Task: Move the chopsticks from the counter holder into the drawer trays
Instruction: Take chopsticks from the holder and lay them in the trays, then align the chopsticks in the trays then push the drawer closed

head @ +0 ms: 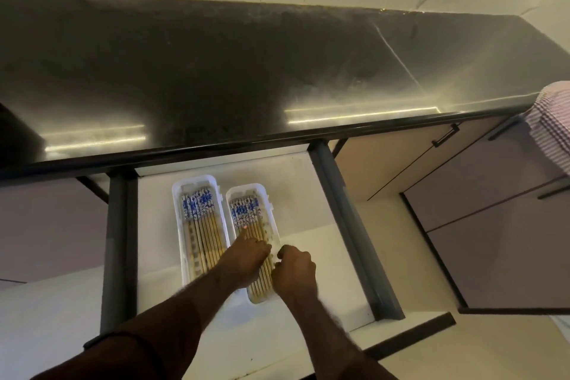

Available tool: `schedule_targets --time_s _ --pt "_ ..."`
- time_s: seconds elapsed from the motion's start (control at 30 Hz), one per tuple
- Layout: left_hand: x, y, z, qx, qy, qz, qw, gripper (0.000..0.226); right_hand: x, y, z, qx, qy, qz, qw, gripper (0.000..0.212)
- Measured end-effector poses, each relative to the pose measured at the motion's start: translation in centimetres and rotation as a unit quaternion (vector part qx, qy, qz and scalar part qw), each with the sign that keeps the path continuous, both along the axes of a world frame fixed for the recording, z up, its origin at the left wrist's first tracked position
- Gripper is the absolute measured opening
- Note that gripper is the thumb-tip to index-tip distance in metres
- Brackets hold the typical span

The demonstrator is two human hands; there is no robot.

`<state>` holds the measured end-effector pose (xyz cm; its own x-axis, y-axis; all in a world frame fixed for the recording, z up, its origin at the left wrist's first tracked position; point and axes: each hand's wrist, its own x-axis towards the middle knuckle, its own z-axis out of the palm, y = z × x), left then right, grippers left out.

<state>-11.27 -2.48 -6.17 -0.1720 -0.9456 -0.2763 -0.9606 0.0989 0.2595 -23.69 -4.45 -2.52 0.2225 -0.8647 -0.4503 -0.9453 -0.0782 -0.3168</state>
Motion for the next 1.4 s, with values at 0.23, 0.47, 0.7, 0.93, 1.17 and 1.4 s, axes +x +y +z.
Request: schedule_targets --time_s 0.23,0.47,0.7,0.93,1.17,1.4 --pt "-1.0 3.0 3.5 -0.065 0.062 0.090 0.992 0.038 -1.7 1.5 3.3 -0.039 -0.051 0.018 0.998 0.029" --pt "-3.6 10.8 7.6 -0.160 0.080 0.196 0.964 0.047 -4.9 6.4 7.3 -0.135 -0.130 0.097 0.977 0.038" --pt "-7.7 21.1 9.2 -0.205 0.043 0.279 0.937 0.052 -10.0 13.5 9.9 -0.178 -0.179 0.134 0.958 0.038" --pt "-10.4 28.1 9.2 -0.178 0.059 0.322 0.928 0.061 -13.7 18.5 9.7 -0.177 -0.193 0.148 0.954 0.035" --pt "-10.5 29.4 9.5 -0.169 0.058 0.337 0.924 0.062 -13.2 18.4 9.7 -0.169 -0.192 0.160 0.953 0.034" --pt "-9.0 24.6 9.7 -0.176 0.044 0.332 0.926 0.060 -10.4 15.6 8.8 -0.159 -0.182 0.145 0.959 0.036"
